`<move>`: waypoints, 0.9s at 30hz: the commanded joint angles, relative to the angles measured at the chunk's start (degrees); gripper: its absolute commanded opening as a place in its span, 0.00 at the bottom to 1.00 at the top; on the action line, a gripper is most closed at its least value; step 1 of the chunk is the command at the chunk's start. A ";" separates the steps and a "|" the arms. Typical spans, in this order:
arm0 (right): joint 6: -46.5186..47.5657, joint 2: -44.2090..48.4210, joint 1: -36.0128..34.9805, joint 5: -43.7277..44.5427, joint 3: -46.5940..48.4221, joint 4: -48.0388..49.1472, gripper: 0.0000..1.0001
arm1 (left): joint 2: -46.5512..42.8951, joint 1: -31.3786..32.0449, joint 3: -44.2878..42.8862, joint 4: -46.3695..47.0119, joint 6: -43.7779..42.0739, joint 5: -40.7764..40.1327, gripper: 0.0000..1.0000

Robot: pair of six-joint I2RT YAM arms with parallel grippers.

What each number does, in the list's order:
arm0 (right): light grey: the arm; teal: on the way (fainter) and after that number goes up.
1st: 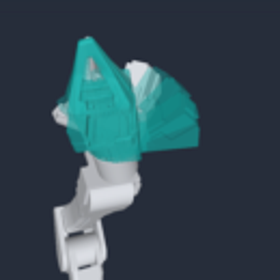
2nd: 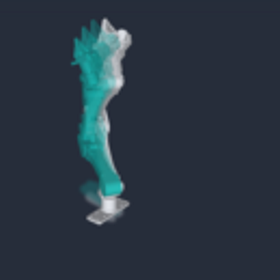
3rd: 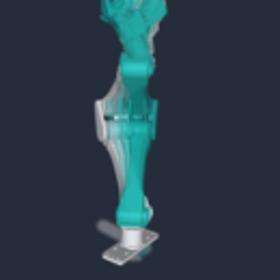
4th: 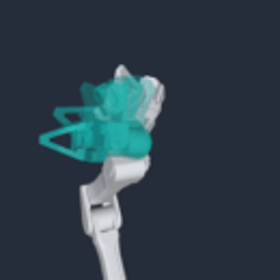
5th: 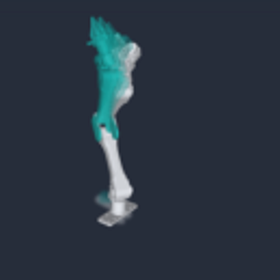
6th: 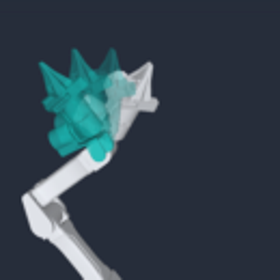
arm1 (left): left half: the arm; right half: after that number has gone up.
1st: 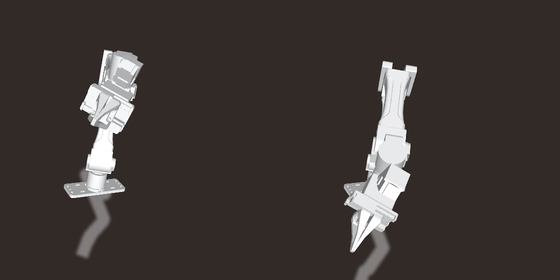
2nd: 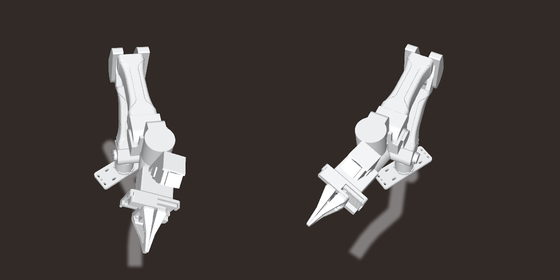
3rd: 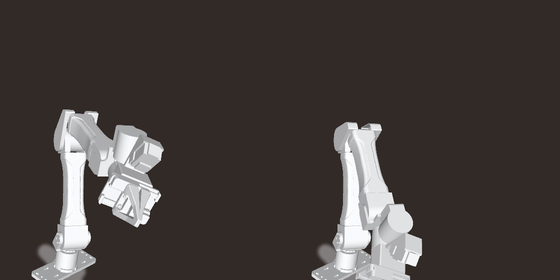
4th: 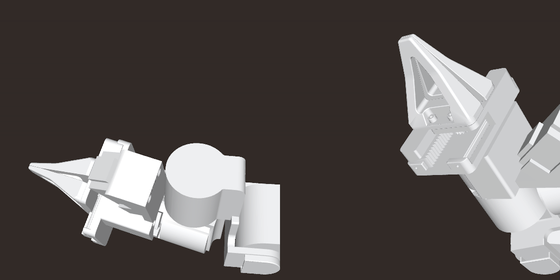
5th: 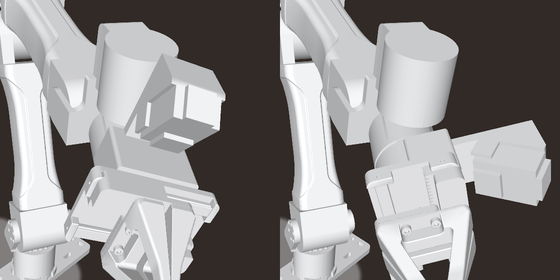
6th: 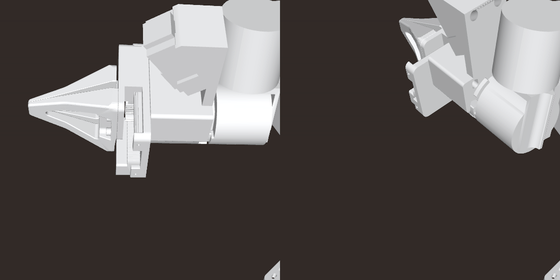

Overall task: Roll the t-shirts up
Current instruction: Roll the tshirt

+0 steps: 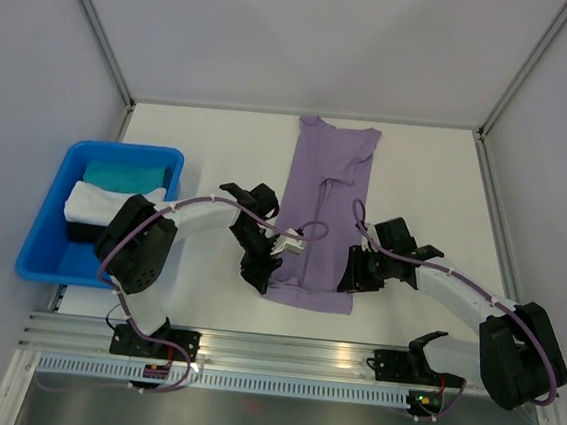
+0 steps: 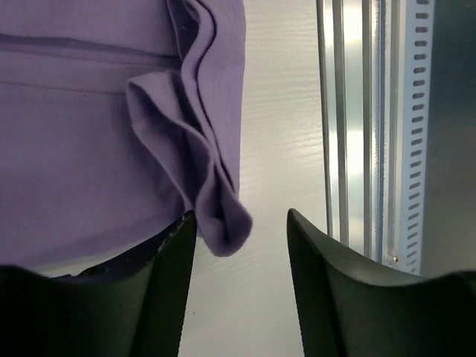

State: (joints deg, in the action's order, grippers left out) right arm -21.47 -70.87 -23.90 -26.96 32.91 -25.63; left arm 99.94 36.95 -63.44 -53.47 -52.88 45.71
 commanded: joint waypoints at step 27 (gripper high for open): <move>-8.06 -2.34 -1.59 10.44 -2.32 -0.65 0.00 | 9.66 0.40 -7.14 2.41 2.00 -5.28 0.12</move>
State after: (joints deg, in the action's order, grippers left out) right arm -28.16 -72.86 -25.39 -19.42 29.82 -26.35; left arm 109.47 36.88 -69.58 -51.44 -49.58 40.84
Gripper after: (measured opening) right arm 0.011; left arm 0.110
